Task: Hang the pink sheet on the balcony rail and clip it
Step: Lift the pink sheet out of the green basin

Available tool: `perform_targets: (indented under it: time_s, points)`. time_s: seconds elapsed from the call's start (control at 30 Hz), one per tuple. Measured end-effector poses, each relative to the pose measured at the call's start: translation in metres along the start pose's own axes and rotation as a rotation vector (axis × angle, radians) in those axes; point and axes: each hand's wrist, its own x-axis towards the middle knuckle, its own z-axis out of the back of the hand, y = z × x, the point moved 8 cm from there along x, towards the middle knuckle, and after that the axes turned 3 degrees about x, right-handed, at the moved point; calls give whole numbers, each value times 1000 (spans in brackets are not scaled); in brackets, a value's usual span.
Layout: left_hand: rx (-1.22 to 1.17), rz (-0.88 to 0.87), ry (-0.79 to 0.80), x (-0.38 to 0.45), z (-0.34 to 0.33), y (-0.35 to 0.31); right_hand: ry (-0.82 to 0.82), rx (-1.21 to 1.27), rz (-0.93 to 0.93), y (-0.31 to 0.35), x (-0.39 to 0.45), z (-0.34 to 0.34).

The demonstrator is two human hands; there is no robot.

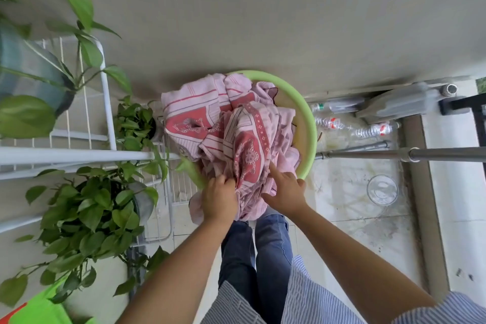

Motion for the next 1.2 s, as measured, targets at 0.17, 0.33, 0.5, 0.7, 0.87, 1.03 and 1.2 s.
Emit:
perform_targets:
  time_s: [0.17, 0.33, 0.5, 0.7, 0.87, 1.03, 1.2]
  points:
    - [-110, -48, -33, 3, 1, 17, -132, -329, 293, 9, -28, -16]
    - [-18, -91, -14, -6, 13, 11, -273, -246, 184, 19, -32, -43]
    - [130, -125, -55, -6, 29, 7, -444, -154, 204, 40, -21, -14]
    - [-45, -206, -169, -9, 61, -5, -397, 403, -52, 31, -63, 4]
    - [-79, -289, -129, -21, 66, 1, -223, -89, -133, 37, -82, -51]
    - [-70, -364, -185, -25, 81, 17, -557, -46, -166, 63, -76, -40]
    - [-106, -467, -310, -35, 112, 12, -858, 235, -203, 72, -101, -8]
